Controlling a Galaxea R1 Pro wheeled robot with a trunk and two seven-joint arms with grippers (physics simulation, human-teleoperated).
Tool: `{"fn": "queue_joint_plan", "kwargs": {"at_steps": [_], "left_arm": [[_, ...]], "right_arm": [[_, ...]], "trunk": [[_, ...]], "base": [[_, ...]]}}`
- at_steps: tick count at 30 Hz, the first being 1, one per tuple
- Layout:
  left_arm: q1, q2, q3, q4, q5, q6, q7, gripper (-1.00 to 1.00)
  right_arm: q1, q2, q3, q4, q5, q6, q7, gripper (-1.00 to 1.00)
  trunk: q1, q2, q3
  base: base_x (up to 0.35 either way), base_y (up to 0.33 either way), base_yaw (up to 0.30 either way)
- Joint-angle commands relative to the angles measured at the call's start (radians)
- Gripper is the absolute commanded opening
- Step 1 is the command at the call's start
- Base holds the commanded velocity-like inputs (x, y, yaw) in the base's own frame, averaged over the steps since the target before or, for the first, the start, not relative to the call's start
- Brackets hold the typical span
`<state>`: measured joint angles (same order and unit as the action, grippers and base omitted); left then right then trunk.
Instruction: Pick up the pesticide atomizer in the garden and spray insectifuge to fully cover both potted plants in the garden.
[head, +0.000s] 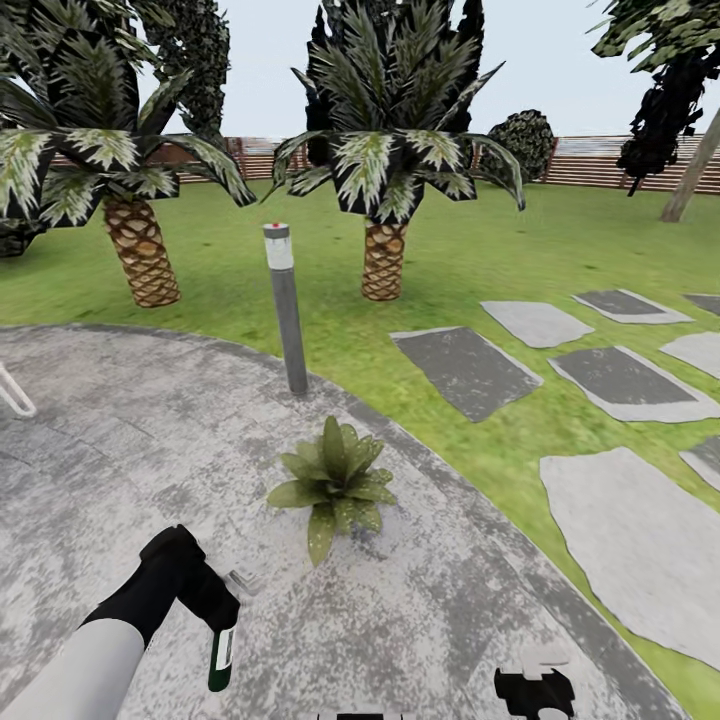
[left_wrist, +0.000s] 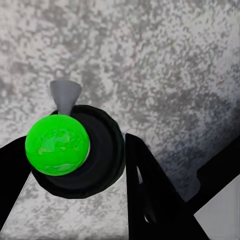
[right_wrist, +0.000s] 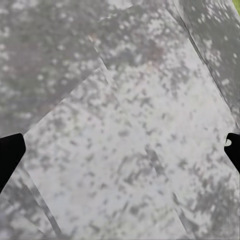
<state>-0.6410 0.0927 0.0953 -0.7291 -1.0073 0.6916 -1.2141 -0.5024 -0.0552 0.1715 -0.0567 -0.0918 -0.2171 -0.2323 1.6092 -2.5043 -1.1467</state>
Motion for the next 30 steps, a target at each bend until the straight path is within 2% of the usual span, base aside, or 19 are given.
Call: {"fn": "queue_joint_plan", "kwargs": {"at_steps": [1, 18, 23, 25, 27, 30], "left_arm": [[0.0, -0.001, 0.003, -0.001, -0.006, 0.008, -0.007, -1.0], [0.0, -0.002, 0.002, -0.002, -0.005, 0.008, -0.007, -1.0], [-0.004, 0.0, 0.002, -0.003, 0.0, 0.012, -0.024, -1.0], [-0.013, 0.005, -0.001, -0.003, -0.003, 0.017, -0.059, -1.0], [-0.029, 0.01, -0.007, -0.016, -0.015, 0.019, -0.13, -1.0], [-0.051, 0.015, -0.009, -0.062, -0.055, 0.024, -0.175, -1.0]], "right_arm": [[-0.001, 0.0, 0.008, 0.001, -0.01, -0.004, -0.002, 1.0], [-0.001, -0.003, 0.008, 0.004, -0.009, -0.002, -0.001, 1.0], [-0.001, -0.006, 0.008, 0.005, -0.009, -0.002, -0.001, 1.0], [-0.001, -0.006, 0.008, 0.005, -0.009, -0.002, -0.001, 1.0], [-0.001, -0.006, 0.008, 0.005, -0.009, -0.002, -0.001, 1.0], [-0.001, -0.006, 0.008, 0.005, -0.009, -0.002, -0.001, 1.0]], "trunk": [[0.0, 0.0, -0.001], [0.0, 0.0, 0.013], [0.0, 0.0, 0.017], [0.0, 0.0, 0.018], [0.0, 0.0, 0.02], [0.0, 0.0, 0.022]], "base": [[0.0, 0.303, -0.033], [0.048, 0.301, -0.242], [0.001, 0.057, -0.266], [0.0, 0.002, -0.27], [0.0, 0.0, -0.273], [0.0, 0.0, -0.275]]}}
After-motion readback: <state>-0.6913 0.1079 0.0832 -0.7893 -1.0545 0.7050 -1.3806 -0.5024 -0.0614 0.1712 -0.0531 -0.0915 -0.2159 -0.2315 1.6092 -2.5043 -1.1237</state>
